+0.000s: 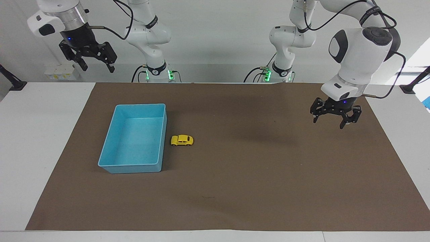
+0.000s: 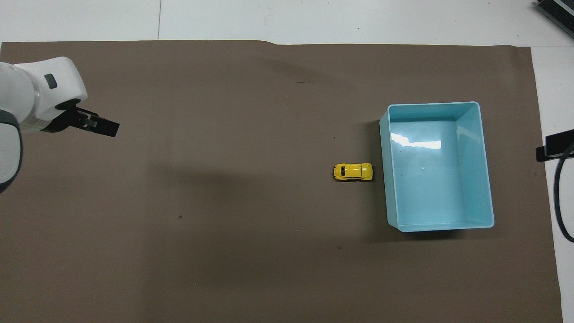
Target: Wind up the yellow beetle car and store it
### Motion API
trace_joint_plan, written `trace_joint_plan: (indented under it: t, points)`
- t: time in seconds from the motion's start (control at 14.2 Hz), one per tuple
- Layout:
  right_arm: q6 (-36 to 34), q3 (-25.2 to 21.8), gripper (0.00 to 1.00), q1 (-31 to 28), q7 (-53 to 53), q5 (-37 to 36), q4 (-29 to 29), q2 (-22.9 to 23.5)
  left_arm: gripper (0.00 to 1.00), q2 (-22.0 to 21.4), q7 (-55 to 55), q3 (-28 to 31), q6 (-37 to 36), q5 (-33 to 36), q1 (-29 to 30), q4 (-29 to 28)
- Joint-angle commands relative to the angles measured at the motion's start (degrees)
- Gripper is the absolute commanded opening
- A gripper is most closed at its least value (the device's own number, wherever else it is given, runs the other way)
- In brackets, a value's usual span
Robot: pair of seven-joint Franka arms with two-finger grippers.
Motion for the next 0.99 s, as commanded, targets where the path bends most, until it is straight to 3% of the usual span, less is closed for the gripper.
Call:
trace_joint_plan:
  t: [0.0,0.35,0.56,0.92]
  points:
    - [1.1,0.2,1.0,-0.9,0.2,0.1,-1.1,-0.8,1.0,-0.1,-4.4,-0.3,-7.6,-1.0,1.9,4.9]
    - [-0.4,0.7,1.0,-0.5,-3.7,1.2,-1.8,-2.1,1.0,-3.6,-7.3,-0.3,-15.3,-4.1,4.0,7.0]
    - [-0.1,0.5,1.0,-0.8,-31.0,1.2,-4.3,-3.7,1.0,-3.8,-8.1,-0.7,-20.8,-3.7,4.0,11.4]
    - [0.4,1.3,1.0,0.2,-63.7,1.0,-7.7,-5.1,1.0,-7.4,-8.1,-0.6,-20.1,-3.7,4.2,7.1]
